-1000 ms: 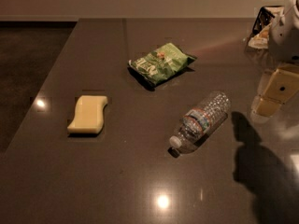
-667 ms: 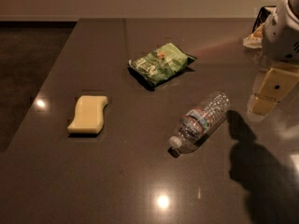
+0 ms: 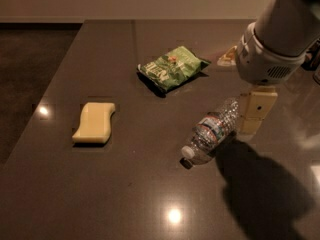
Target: Move water bottle near sponge
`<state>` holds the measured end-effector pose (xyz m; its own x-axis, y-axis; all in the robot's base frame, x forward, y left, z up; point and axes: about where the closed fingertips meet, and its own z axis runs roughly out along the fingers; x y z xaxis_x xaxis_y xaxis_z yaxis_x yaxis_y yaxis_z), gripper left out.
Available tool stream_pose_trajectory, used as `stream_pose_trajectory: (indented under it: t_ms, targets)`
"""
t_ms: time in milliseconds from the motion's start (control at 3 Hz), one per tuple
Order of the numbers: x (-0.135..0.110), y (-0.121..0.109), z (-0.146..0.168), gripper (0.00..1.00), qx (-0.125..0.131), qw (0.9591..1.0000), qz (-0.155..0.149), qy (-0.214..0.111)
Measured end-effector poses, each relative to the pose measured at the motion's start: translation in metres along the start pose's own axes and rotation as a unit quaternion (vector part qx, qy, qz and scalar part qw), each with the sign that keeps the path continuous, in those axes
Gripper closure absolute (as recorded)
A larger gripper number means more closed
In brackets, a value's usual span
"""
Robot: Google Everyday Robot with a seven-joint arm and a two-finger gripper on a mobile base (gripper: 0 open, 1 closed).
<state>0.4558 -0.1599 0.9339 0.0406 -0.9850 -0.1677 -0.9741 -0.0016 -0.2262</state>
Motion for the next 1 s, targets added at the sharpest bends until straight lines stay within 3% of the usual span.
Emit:
stream_pose_trajectory:
  t_ms: [333, 1000]
  targets:
    - [-0.003, 0.004, 0.028, 0.00, -0.027, 0.9975, -0.065, 0.009]
    - [0.010, 0.006, 0.048, 0.00, -0.067, 0.9874, -0.137, -0.042]
